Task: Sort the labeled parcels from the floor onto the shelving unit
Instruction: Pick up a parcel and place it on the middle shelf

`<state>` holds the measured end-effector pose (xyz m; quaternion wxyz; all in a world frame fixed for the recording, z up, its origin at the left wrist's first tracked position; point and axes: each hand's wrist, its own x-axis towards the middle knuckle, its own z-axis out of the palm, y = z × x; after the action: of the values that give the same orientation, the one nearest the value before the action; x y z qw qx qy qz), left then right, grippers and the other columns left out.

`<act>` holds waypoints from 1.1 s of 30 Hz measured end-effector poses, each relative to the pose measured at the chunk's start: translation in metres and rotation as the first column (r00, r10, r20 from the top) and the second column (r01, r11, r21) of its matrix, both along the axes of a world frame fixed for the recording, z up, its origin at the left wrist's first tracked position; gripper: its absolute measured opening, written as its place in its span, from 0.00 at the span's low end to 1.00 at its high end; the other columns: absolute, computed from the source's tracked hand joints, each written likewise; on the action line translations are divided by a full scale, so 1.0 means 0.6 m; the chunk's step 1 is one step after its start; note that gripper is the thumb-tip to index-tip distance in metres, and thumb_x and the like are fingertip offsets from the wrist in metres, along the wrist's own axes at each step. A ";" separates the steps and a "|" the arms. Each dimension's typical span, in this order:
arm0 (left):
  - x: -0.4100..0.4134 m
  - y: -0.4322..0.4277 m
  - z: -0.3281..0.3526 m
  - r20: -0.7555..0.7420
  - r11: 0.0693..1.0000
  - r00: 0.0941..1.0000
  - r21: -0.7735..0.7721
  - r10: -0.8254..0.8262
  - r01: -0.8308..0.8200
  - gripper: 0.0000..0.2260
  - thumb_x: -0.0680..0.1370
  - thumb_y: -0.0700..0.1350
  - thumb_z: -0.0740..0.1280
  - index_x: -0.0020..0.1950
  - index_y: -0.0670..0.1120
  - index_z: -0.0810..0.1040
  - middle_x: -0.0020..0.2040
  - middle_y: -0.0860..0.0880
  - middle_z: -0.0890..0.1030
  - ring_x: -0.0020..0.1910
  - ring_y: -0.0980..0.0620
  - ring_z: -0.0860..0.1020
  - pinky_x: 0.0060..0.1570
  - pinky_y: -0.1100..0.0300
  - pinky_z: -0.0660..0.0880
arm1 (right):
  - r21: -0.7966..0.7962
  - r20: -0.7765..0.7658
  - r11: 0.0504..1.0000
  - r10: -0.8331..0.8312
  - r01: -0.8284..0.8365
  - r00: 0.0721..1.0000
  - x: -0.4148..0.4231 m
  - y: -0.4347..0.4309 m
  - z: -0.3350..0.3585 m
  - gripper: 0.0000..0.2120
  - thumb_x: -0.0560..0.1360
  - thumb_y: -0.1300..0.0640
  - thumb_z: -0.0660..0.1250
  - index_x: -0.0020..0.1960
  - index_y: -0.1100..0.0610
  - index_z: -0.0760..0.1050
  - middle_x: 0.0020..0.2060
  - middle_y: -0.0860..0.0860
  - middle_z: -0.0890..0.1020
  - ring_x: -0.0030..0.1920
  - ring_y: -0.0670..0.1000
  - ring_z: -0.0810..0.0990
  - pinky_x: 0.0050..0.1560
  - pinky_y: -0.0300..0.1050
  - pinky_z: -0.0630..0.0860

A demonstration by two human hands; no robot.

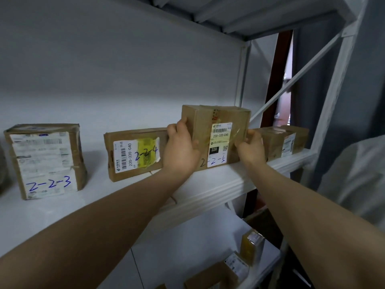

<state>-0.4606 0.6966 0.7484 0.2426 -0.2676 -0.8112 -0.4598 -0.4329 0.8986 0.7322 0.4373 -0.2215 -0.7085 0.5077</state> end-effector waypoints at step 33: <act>0.000 0.002 -0.043 -0.065 0.879 0.992 -0.461 0.106 -0.124 0.32 0.73 0.35 0.61 0.77 0.45 0.59 0.67 0.40 0.74 0.60 0.38 0.77 0.56 0.45 0.77 | 0.321 0.281 0.941 0.014 -0.108 0.960 -0.011 0.013 -0.032 0.05 0.77 0.57 0.68 0.51 0.50 0.79 0.62 0.58 0.73 0.55 0.57 0.78 0.66 0.51 0.74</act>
<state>-0.4607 0.6980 0.7229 0.2137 -0.2777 -0.9074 -0.2322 -0.4396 0.9065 0.7129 0.3498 -0.1903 -0.8445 0.3581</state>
